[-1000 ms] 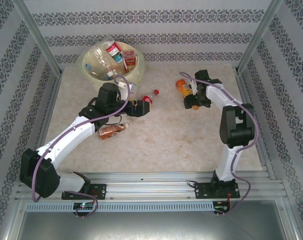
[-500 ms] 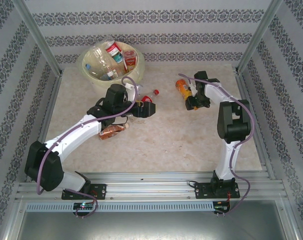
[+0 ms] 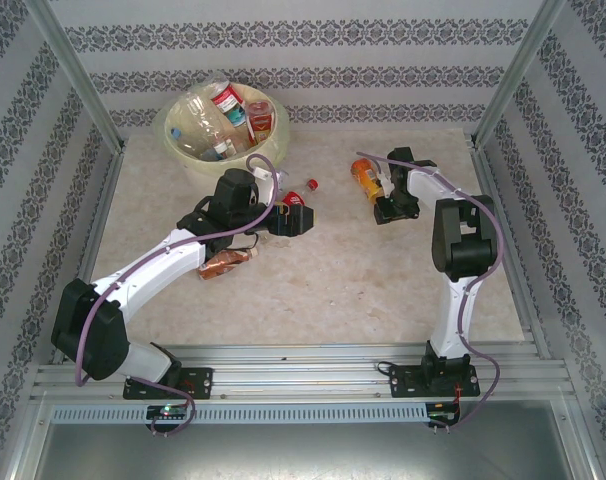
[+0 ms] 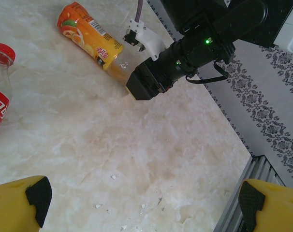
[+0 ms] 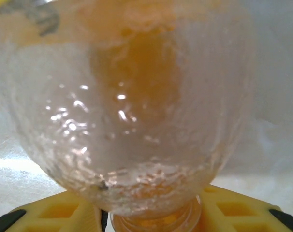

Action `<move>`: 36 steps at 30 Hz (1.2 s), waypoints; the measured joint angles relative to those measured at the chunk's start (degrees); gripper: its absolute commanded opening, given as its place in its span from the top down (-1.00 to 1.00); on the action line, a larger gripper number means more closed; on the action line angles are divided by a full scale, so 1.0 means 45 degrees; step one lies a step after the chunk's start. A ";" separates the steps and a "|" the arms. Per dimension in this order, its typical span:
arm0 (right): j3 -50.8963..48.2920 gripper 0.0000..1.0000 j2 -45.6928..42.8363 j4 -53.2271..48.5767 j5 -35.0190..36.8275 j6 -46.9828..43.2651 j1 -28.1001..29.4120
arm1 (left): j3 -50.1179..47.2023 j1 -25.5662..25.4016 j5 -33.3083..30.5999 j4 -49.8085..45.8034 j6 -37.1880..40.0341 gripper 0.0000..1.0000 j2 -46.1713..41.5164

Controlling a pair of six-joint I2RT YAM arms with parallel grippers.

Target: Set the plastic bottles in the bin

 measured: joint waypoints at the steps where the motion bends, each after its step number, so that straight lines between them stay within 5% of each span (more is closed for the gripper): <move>1: 0.0000 0.18 0.0000 0.0000 0.0000 -0.0005 0.0005 | 0.0000 0.0000 0.0000 0.0005 0.0000 -1.00 0.0000; 15: -0.0559 0.39 -0.0758 0.0204 -0.0413 0.0083 0.0015 | -0.0005 0.0000 0.0000 0.0602 -0.0860 -1.00 0.0321; 26: -0.2788 0.43 -0.4590 0.1481 -0.2200 0.1360 0.0631 | 0.0223 0.0000 -0.0262 0.1846 -0.2637 -1.00 0.1307; 36: -0.5003 0.41 -0.7694 0.2769 -0.4425 0.2866 0.1695 | 0.2764 0.0005 -0.0588 0.2385 -0.3628 -1.00 0.3031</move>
